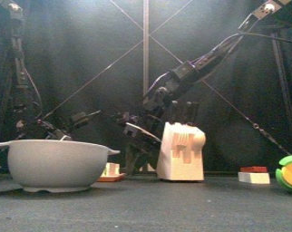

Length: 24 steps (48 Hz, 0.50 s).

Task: Cut sushi roll

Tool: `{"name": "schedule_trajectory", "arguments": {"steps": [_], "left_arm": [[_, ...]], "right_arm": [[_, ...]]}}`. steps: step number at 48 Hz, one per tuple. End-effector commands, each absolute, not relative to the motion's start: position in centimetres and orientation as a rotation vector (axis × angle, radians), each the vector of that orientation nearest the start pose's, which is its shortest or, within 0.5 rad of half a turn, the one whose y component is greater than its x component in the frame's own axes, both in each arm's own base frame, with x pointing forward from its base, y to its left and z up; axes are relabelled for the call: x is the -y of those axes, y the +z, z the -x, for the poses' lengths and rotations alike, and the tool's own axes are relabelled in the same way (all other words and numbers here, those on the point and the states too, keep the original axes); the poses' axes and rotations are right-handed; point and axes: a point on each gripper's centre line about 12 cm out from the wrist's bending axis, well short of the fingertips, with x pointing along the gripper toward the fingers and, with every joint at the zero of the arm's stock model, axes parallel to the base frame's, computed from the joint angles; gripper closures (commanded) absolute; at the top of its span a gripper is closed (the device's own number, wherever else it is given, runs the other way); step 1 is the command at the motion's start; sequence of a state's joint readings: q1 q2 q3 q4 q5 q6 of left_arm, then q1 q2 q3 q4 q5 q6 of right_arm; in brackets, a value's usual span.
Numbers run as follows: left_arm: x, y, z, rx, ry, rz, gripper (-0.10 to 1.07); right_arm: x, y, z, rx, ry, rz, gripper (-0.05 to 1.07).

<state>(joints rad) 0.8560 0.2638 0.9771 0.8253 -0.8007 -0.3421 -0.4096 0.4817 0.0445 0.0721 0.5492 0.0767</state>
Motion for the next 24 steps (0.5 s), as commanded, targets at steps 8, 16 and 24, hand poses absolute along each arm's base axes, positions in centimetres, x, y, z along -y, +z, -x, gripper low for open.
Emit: {"name": "schedule_trajectory", "arguments": {"steps": [8,16,24], "left_arm": [[-19.9,6.4,-25.2,-0.508,0.226,0.103,0.69],[-19.7,7.0,-25.0,-0.497,0.228,0.093,0.69],[-19.1,8.2,-24.7,-0.479,0.217,0.063,0.69]], "right_arm": [[20.9,14.3,-46.8,-0.962,-0.437,-0.351,0.52],[20.7,14.9,-46.8,-0.949,-0.435,-0.353,0.52],[20.4,16.2,-46.8,-0.924,-0.431,-0.344,0.52]]}}
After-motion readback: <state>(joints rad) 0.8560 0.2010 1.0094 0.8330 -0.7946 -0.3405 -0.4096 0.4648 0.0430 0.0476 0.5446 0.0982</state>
